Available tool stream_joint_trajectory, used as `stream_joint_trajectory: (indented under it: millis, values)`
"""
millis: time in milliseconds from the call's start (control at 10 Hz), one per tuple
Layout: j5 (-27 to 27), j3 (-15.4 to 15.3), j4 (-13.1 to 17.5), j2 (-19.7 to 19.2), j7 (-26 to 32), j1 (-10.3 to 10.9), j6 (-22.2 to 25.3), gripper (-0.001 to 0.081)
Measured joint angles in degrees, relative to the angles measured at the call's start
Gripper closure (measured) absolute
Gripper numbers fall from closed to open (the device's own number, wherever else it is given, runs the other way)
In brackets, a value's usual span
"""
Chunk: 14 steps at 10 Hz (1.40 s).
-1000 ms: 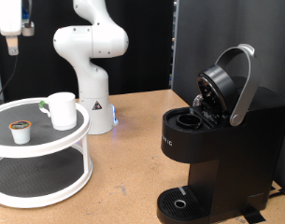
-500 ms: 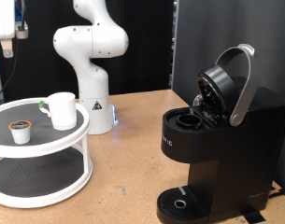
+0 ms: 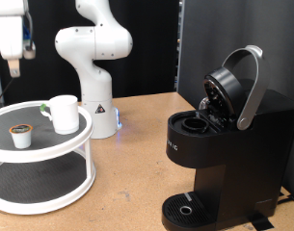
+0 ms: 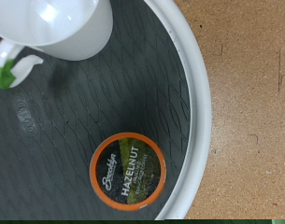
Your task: Make a cup of coffee with the keurig machine
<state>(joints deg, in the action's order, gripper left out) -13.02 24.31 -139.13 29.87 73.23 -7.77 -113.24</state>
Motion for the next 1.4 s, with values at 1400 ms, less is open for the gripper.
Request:
stream_joint_trajectory:
  millis: [1400]
  values:
    - [-3.61,0.91,-12.91,-8.06,-2.2,-2.01,-23.05,0.0003]
